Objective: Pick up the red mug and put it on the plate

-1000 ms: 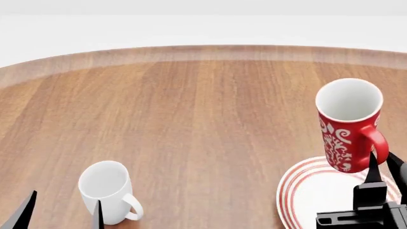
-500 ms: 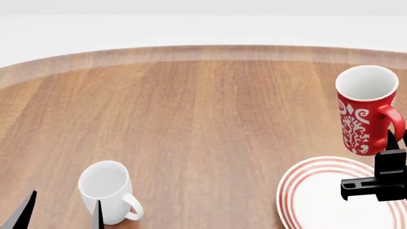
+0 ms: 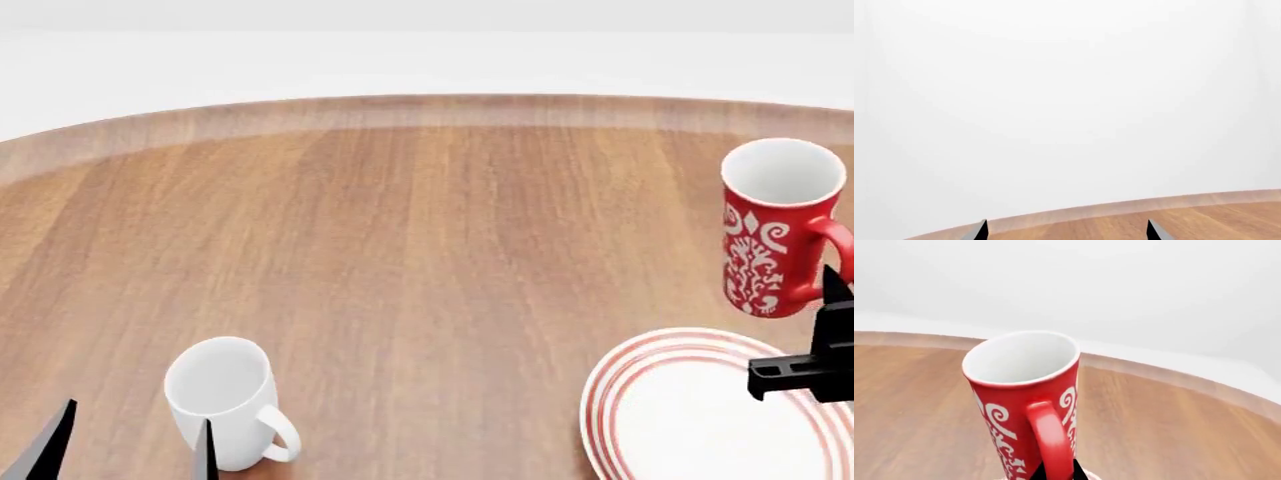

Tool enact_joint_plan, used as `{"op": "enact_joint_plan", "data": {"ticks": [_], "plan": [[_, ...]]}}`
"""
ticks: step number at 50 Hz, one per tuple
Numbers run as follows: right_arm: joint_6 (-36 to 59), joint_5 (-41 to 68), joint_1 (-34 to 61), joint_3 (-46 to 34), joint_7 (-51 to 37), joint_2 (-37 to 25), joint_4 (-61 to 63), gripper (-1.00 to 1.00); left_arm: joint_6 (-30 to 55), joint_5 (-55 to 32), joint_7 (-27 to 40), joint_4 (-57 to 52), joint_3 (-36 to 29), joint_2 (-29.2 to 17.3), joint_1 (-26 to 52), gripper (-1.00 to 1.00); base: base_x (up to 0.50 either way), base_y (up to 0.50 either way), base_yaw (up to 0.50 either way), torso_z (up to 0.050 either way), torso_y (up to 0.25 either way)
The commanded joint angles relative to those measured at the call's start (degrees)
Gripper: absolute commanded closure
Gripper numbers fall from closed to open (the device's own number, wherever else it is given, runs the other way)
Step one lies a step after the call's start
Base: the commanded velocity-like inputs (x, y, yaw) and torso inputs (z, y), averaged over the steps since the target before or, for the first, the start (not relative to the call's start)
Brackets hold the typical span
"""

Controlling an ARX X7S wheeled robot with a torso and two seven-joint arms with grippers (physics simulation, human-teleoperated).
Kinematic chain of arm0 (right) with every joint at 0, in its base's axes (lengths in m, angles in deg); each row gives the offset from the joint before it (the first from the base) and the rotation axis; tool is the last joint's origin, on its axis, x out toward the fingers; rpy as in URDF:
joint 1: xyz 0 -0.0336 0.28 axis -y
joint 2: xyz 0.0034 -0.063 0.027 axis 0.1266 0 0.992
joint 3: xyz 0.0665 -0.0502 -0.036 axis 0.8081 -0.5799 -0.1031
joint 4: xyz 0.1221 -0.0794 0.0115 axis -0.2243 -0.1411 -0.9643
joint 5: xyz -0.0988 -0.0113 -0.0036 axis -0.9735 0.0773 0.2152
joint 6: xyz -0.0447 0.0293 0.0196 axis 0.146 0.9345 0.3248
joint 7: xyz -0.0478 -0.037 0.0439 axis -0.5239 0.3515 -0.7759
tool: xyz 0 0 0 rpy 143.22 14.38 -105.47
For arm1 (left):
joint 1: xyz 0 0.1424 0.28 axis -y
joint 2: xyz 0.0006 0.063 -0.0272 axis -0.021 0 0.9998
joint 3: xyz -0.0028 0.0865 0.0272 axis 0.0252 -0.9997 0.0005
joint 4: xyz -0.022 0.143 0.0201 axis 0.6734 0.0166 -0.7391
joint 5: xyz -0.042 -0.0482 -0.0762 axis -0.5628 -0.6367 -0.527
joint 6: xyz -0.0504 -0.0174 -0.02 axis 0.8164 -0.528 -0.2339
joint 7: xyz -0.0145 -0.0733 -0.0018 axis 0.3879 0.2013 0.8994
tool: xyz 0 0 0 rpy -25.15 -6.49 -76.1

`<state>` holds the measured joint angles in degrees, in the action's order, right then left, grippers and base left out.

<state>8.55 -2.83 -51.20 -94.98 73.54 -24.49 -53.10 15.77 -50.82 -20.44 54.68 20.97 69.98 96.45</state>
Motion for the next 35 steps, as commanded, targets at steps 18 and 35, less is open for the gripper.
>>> {"op": "enact_joint_plan", "data": {"ticks": [18, 35], "plan": [[-9.97, -3.27, 2.51, 1.03, 11.96, 8.15, -18.79, 1.00, -0.10, 0.29, 0.32, 0.06, -0.24, -0.16, 0.11, -1.00, 0.00, 0.00, 0.00, 0.000, 0.000], [-11.89, -9.27, 8.75, -3.16, 15.22, 12.96, -27.75, 1.00, -0.54, 0.53, 0.69, 0.28, -0.24, -0.13, 0.17, -1.00, 0.00, 0.00, 0.00, 0.000, 0.001]]}}
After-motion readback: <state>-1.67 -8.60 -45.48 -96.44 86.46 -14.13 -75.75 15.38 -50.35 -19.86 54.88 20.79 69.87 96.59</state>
